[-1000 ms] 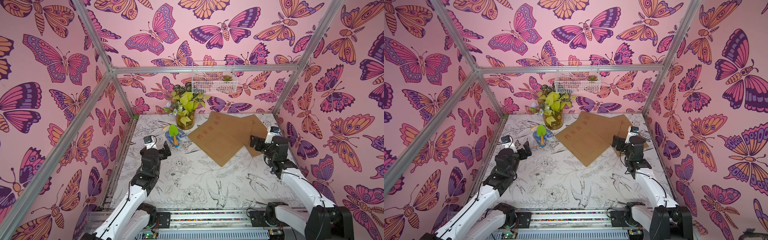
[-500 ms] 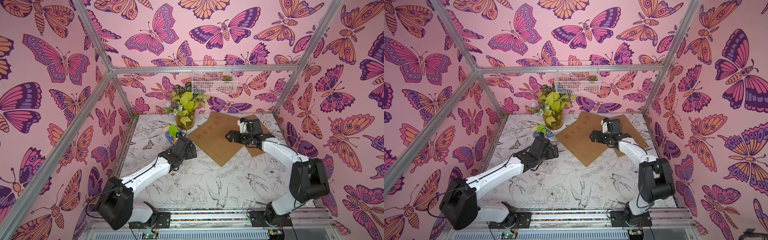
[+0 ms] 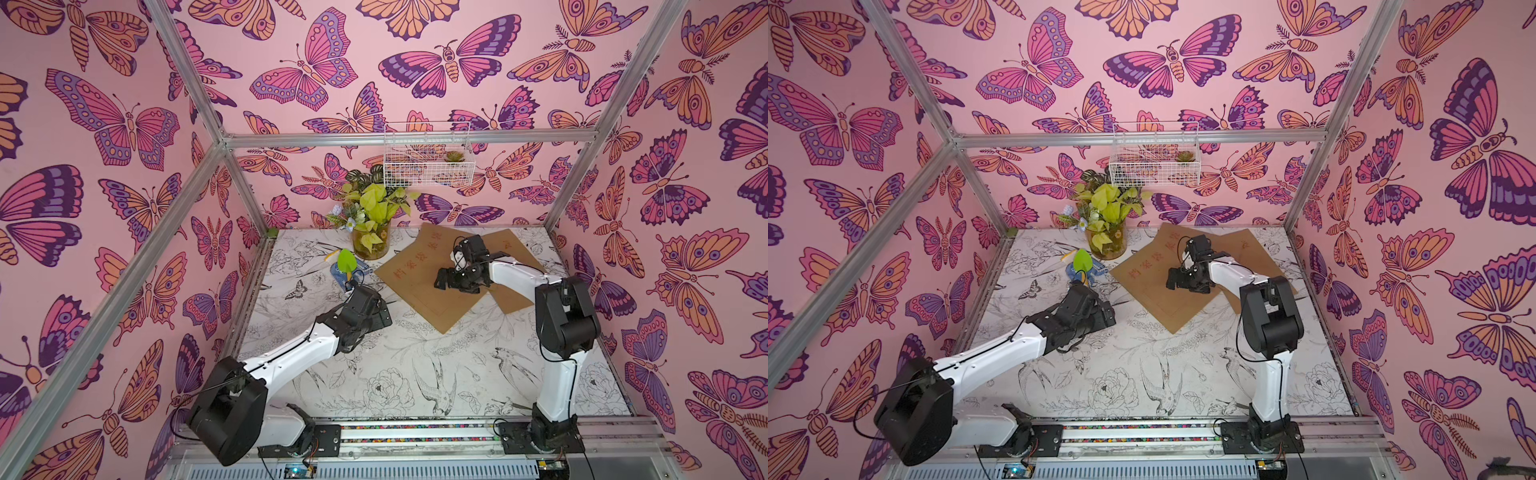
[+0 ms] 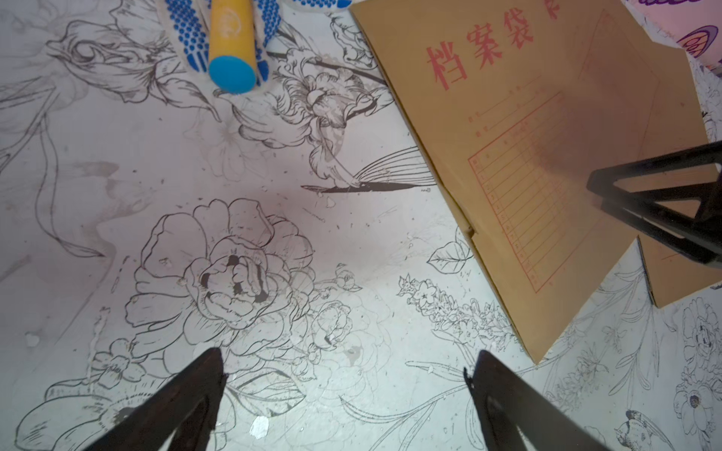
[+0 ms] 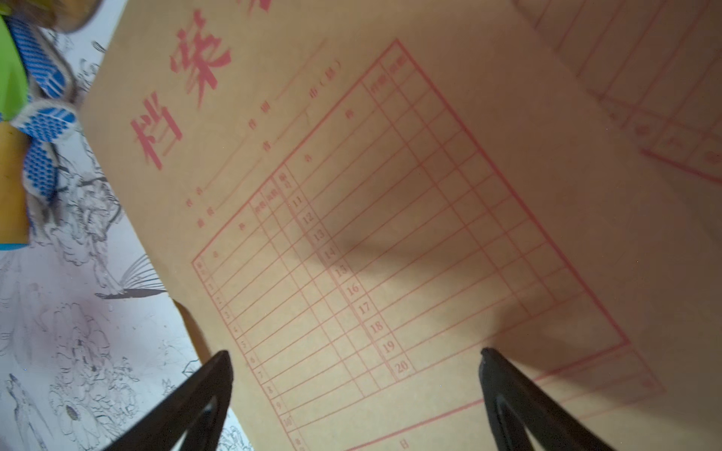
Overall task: Open the file bag
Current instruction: Move the file bag to the center of the board.
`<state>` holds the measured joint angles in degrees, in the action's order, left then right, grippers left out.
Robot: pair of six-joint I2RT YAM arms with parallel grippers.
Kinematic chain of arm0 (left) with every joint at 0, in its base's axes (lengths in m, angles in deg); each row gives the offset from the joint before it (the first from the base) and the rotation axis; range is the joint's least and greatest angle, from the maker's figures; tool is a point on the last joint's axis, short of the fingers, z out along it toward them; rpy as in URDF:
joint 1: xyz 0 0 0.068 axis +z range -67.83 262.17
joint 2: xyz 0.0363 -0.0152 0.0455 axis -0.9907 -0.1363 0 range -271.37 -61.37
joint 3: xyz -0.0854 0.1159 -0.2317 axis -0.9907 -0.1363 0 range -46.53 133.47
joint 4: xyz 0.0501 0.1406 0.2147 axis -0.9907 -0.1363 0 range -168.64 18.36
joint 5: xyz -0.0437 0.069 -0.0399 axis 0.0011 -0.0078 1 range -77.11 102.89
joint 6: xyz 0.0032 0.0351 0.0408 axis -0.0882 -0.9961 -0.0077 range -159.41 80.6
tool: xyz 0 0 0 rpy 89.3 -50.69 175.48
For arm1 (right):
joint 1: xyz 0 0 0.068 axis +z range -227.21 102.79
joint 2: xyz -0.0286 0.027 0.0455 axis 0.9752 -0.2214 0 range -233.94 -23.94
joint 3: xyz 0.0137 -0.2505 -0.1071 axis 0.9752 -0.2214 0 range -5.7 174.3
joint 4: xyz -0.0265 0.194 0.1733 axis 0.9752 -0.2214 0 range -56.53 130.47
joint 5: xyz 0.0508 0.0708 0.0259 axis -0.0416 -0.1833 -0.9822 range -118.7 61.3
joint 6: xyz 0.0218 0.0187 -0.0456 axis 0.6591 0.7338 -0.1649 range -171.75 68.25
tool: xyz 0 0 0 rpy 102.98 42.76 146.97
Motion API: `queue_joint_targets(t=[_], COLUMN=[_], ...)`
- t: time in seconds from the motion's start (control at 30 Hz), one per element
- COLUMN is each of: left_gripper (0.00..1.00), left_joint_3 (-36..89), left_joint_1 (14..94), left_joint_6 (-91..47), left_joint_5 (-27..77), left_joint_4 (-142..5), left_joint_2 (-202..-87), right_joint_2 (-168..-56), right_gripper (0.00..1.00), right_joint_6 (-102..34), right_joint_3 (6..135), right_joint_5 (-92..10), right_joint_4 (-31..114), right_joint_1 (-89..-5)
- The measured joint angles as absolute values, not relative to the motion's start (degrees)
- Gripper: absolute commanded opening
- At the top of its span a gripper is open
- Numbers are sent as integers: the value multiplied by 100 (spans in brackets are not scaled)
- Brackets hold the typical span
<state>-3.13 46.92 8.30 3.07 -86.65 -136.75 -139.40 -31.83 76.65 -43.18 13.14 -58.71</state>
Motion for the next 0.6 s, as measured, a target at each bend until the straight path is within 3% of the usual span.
queue_joint_targets(t=[0.6], left_gripper=[100], left_joint_3=[-670], left_joint_1=[4909], left_joint_6=[965], left_joint_5=[1013], left_joint_4=[-8431], left_joint_2=[-13316], right_joint_2=[-13496], right_gripper=[99], right_joint_6=[-2914], right_joint_3=[6756], right_joint_5=[-4290], right_joint_4=[1534], right_joint_1=[-5296])
